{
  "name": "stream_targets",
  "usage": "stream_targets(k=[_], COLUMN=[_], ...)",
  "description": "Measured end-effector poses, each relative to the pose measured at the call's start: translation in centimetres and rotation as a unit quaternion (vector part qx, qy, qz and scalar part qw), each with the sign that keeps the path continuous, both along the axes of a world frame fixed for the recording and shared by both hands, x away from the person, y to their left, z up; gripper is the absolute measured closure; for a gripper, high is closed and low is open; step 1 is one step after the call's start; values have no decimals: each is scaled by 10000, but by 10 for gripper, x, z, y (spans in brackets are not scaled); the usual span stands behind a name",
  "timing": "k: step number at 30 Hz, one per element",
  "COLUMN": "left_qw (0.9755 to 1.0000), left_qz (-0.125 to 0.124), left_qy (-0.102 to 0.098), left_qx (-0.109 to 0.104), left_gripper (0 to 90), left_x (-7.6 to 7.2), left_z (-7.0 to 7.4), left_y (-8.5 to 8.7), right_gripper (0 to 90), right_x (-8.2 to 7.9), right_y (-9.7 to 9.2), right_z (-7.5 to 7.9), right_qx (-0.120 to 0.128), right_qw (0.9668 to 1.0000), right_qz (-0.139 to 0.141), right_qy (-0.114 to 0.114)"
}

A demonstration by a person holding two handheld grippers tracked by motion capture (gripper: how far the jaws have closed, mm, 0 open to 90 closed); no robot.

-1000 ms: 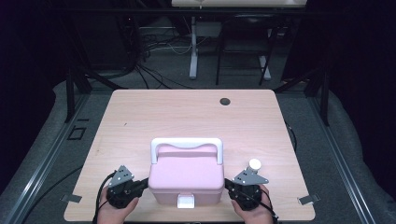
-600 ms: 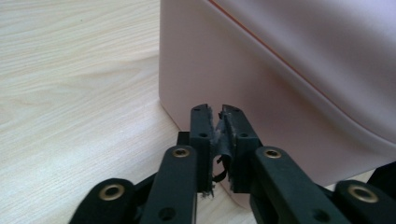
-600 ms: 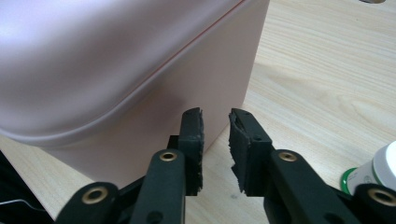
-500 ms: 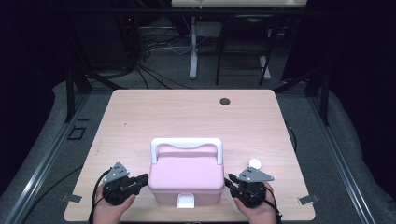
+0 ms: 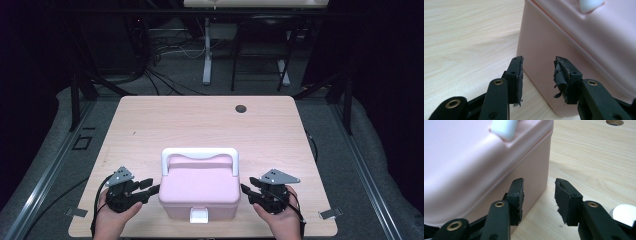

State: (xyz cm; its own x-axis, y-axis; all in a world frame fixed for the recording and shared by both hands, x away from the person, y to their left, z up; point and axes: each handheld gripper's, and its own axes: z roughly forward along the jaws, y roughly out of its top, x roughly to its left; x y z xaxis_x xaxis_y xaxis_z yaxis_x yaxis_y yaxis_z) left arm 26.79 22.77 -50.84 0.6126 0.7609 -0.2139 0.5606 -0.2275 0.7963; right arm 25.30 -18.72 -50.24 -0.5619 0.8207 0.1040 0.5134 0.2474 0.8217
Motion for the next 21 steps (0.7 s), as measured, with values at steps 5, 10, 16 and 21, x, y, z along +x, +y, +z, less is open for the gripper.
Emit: stream_targets(k=[5, 10, 16, 21], left_qw=[10000, 9999, 10000, 9998], left_qz=[-64, -102, -34, -94], left_qy=[-6, -50, -58, -116], left_qx=[42, -13, -67, -93], left_gripper=[576, 576, 576, 576], left_x=[5, 8, 11, 13], left_z=[9, 17, 25, 35], left_y=[-2, 0, 3, 2], right_gripper=[592, 584, 576, 562], right_x=[3, 7, 11, 14], right_y=[0, -3, -6, -2], right_z=[11, 20, 32, 43], right_qx=[49, 99, 294, 286], right_qw=[10000, 9999, 9995, 9993], right_qz=[76, 54, 71, 220], right_qy=[6, -53, -100, -110])
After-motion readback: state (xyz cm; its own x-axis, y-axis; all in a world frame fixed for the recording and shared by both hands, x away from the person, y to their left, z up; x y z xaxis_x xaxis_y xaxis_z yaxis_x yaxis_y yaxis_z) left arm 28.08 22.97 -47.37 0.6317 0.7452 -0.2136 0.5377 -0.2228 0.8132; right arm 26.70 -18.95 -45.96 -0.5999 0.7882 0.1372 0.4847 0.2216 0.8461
